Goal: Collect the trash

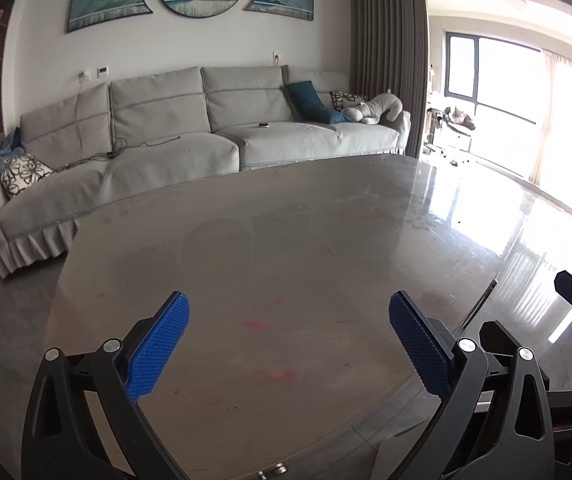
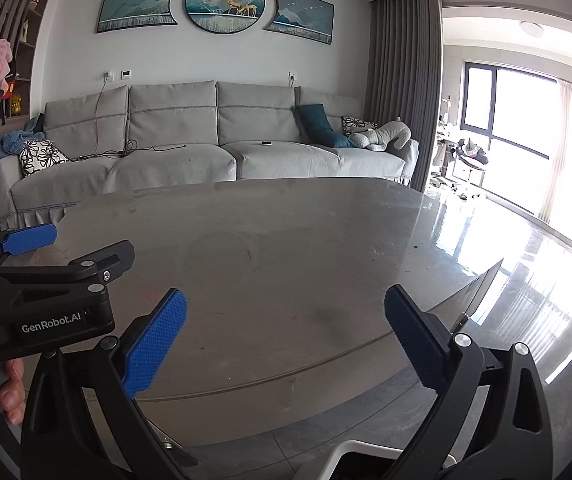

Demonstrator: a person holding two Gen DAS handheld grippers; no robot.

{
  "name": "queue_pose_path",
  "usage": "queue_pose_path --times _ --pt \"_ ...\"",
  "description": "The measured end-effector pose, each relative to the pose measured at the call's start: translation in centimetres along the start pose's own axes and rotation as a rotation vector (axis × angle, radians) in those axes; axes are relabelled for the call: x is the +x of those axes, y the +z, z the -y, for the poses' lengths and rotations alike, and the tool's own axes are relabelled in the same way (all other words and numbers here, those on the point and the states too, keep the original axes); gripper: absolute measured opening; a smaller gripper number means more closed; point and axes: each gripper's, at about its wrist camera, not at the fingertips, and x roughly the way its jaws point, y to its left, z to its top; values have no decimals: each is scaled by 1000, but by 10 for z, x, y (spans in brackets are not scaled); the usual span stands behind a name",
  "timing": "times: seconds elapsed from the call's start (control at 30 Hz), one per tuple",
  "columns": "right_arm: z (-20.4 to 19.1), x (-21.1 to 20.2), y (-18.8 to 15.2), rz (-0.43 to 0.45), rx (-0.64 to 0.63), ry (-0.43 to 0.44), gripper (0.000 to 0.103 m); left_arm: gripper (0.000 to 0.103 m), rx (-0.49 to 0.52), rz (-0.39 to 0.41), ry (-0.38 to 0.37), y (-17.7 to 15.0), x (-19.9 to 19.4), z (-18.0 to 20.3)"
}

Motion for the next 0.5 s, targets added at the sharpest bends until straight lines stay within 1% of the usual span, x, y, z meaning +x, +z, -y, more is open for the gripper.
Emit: queue_pose_path --times 0.13,0.5 --pt "-1 -4 -3 -1 1 4 98 98 1 6 -21 -2 -2 -1" --pt "-5 -2 -6 3 0 -5 98 98 -1 16 -33 -5 -5 -6"
